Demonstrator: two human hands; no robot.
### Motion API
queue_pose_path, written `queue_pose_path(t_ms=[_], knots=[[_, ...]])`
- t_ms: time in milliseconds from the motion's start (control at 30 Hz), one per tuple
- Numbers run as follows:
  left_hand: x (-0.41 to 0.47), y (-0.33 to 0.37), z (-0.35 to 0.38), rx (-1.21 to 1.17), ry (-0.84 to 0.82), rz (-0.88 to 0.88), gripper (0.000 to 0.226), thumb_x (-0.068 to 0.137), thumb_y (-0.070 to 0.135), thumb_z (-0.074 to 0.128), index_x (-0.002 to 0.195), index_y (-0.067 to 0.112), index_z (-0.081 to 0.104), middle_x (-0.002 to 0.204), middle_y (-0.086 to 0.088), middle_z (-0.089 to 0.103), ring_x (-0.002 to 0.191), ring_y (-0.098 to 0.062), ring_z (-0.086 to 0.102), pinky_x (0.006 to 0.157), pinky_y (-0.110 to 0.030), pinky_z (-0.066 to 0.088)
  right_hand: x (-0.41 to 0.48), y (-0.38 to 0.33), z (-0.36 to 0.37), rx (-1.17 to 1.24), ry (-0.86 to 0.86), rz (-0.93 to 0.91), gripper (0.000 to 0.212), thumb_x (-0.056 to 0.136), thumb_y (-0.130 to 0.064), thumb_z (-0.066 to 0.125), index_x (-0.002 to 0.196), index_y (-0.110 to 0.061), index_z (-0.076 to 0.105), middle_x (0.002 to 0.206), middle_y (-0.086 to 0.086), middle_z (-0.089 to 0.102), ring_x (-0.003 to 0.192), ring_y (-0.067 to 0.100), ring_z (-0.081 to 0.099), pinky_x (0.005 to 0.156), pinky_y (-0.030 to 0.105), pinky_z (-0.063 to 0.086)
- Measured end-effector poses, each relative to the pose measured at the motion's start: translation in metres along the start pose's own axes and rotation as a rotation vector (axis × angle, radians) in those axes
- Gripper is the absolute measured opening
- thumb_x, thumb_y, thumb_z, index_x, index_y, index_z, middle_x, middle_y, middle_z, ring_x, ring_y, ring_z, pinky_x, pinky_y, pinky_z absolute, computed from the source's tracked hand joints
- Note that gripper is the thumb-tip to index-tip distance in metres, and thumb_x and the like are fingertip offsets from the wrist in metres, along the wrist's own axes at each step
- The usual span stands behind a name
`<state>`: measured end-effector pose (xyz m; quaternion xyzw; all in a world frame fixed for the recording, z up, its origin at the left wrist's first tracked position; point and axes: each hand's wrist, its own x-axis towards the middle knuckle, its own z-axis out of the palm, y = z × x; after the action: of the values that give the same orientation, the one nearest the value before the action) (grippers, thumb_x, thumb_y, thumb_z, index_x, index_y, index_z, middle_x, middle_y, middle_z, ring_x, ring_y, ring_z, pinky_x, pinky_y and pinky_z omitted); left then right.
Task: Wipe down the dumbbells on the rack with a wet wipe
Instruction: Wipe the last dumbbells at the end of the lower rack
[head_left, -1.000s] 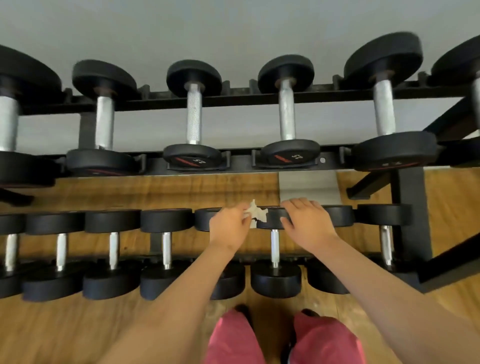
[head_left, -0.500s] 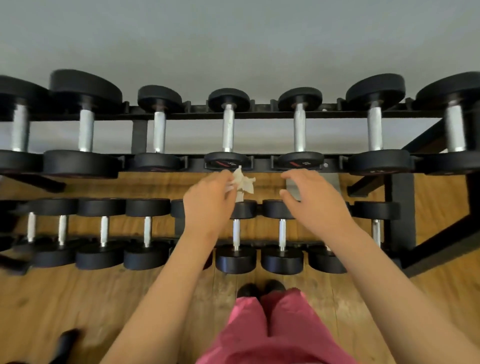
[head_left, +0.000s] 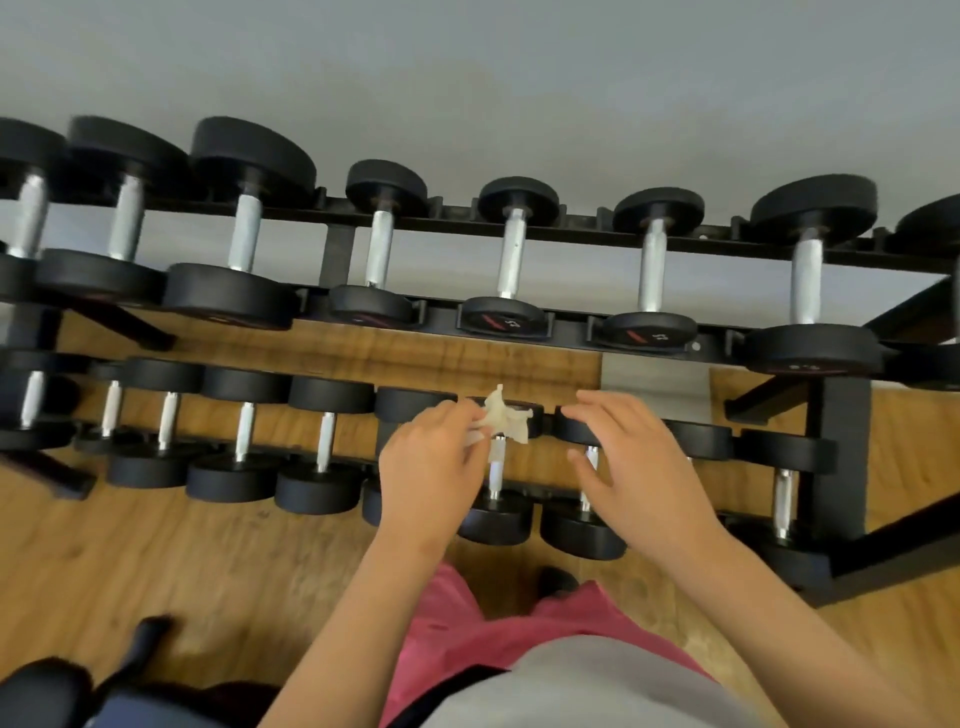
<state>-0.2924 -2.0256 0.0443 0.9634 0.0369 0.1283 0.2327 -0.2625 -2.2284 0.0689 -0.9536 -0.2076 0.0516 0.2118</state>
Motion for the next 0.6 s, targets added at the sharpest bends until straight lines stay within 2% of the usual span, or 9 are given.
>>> queue_pose_path(t_ms=[100,200,300,433,533,600], knots=[[-0.001,-0.036,-0.012,-0.003,-0.014,0.015,0.008,0.084,0.024,0.057,0.088,0.020,0.064,0.075,0.007,0.062,0.068,-0.015,0.059,0.054,-0.037,0.050,0.009,-0.022,0.024,-0.020,-0.028,0.019,0.039,0.093,-0.025,0.061,0.131,-0.019,0.057,0.137,-0.002,0.053,0.131,0.017,0.044,0.109,0.031,0.030],[0.004,-0.080,-0.030,-0.001,-0.048,0.054,0.002,0.084,0.020,0.063,0.084,0.022,0.062,0.072,0.009,0.060,0.065,-0.013,0.058,0.051,-0.032,0.047,0.033,-0.057,0.046,0.024,-0.028,0.050,0.040,0.093,-0.022,0.061,0.132,-0.018,0.056,0.136,-0.002,0.055,0.128,0.018,0.048,0.107,0.028,0.029],[0.022,-0.138,-0.065,0.023,-0.100,0.158,0.001,0.083,0.021,0.064,0.083,0.022,0.063,0.073,0.009,0.061,0.064,-0.012,0.059,0.051,-0.028,0.045,0.057,-0.103,0.067,0.083,0.060,0.148,0.039,0.093,-0.019,0.062,0.132,-0.017,0.057,0.133,-0.002,0.057,0.125,0.017,0.050,0.104,0.023,0.027],[0.047,-0.224,-0.119,0.103,-0.128,0.228,0.006,0.083,0.018,0.069,0.088,0.020,0.068,0.076,0.007,0.066,0.068,-0.016,0.063,0.058,-0.031,0.049,0.077,-0.170,0.096,0.218,0.150,0.259,0.038,0.093,-0.020,0.061,0.131,-0.018,0.057,0.131,-0.003,0.057,0.125,0.014,0.047,0.104,0.021,0.030],[0.052,-0.271,-0.147,0.125,-0.138,0.239,0.008,0.081,0.020,0.065,0.088,0.020,0.068,0.078,0.007,0.067,0.071,-0.017,0.065,0.060,-0.032,0.052,0.084,-0.214,0.114,0.209,0.098,0.215,0.039,0.092,-0.018,0.063,0.130,-0.017,0.057,0.131,-0.002,0.058,0.126,0.016,0.048,0.105,0.025,0.032],[0.050,-0.288,-0.156,0.133,-0.114,0.240,0.007,0.079,0.019,0.066,0.085,0.020,0.068,0.075,0.008,0.066,0.069,-0.015,0.064,0.059,-0.028,0.047,0.093,-0.237,0.120,0.185,0.074,0.166,0.039,0.091,-0.017,0.064,0.129,-0.016,0.059,0.130,-0.001,0.058,0.125,0.018,0.049,0.106,0.028,0.033]])
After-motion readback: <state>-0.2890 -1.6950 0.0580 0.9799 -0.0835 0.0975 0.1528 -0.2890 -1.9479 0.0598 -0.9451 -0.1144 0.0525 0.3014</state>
